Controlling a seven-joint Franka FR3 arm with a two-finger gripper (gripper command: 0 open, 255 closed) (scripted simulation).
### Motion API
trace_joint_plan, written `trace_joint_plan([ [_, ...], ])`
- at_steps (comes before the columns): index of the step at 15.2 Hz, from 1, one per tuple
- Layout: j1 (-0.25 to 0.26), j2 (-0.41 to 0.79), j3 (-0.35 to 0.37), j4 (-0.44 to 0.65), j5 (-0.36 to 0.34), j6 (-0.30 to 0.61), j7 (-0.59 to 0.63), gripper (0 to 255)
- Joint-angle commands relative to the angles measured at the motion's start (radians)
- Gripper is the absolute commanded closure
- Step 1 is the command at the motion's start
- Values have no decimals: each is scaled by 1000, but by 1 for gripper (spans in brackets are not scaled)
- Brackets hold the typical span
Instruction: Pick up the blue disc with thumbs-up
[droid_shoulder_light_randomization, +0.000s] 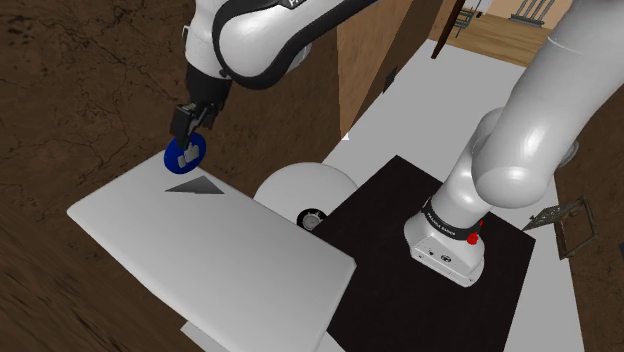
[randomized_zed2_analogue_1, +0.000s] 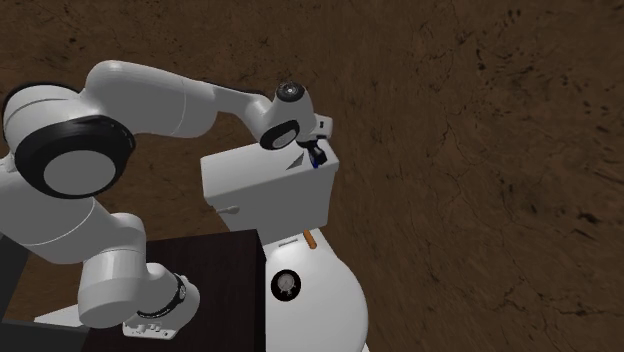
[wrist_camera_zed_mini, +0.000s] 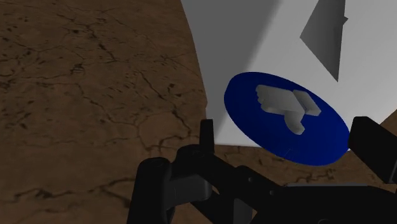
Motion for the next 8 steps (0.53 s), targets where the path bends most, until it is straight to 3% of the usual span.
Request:
trace_joint_plan([
  [1, 1, 15, 1, -13, 0, 28, -3, 0],
  [4, 2, 28, 1, -21, -2, 48, -5, 0],
  [5, 2, 27, 1, -22, 0, 49, -7, 255],
  [8, 1, 28, 0, -23, 0, 50, -8, 255],
])
